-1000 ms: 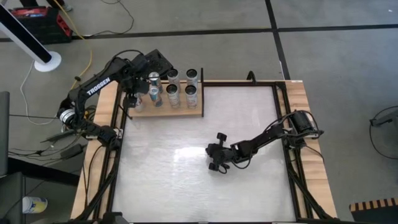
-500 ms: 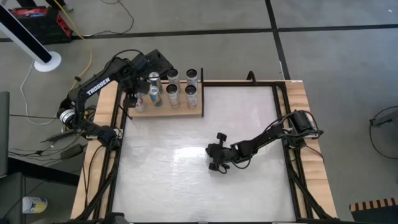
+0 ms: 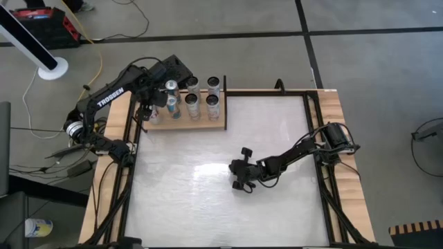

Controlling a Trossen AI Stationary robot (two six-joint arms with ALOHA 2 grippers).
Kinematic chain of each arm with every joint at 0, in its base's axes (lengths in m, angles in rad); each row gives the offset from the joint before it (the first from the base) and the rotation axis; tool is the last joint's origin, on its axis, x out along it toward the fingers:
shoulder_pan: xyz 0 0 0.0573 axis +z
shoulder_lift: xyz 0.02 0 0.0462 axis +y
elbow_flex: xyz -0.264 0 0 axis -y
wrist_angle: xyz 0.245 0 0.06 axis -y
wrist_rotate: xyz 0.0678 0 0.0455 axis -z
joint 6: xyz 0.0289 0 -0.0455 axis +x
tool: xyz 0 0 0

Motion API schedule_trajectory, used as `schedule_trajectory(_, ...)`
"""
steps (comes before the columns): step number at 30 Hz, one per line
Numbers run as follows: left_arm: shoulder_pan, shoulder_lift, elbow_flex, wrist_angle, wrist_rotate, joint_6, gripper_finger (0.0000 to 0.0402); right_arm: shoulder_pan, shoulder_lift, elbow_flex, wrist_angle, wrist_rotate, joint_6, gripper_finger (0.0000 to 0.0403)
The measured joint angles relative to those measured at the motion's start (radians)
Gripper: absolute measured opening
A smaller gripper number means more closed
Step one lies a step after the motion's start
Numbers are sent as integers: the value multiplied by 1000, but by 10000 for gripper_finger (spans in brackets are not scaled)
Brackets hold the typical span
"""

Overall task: Place canned beverage on shelf
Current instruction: Put the coke soda can aligned with the other coke soda can on the shelf, then return to Home Position

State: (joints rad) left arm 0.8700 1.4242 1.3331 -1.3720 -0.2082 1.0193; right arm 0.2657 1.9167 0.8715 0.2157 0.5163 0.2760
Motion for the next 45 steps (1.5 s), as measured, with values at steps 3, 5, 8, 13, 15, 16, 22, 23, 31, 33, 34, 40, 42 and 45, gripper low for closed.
schedule_trajectory(3,-7,0,0,0,-14,6,272,0,0,0,0,0,0,27)
schedule_trajectory(5,-13,0,0,0,-24,7,272,0,0,0,0,0,0,27)
schedule_trajectory(8,-21,0,0,0,-41,10,272,0,0,0,0,0,0,27)
schedule_trajectory(13,-39,0,0,6,-43,53,272,0,0,0,0,0,0,27)
schedule_trajectory(15,-46,0,0,15,-43,58,272,0,0,0,0,0,1,27)
schedule_trajectory(16,-48,0,0,19,-43,58,272,0,0,0,0,0,1,27)
schedule_trajectory(22,-53,0,0,27,-43,59,272,0,0,0,0,0,1,27)
schedule_trajectory(23,-53,0,0,27,-43,59,272,0,0,0,0,0,1,27)
schedule_trajectory(31,-62,0,-1,27,-50,44,272,0,3,0,1,0,-12,27)
schedule_trajectory(33,-73,0,-1,26,-61,36,272,0,3,0,1,0,-12,27)
schedule_trajectory(34,-78,0,-1,26,-64,32,272,0,3,0,1,0,-12,27)
schedule_trajectory(40,-126,0,-1,22,-66,4,272,0,3,0,2,0,-13,27)
schedule_trajectory(42,-145,0,-1,22,-66,-11,272,0,3,0,2,0,-15,27)
schedule_trajectory(45,-169,0,-1,20,-66,-38,272,0,3,0,2,0,-15,27)
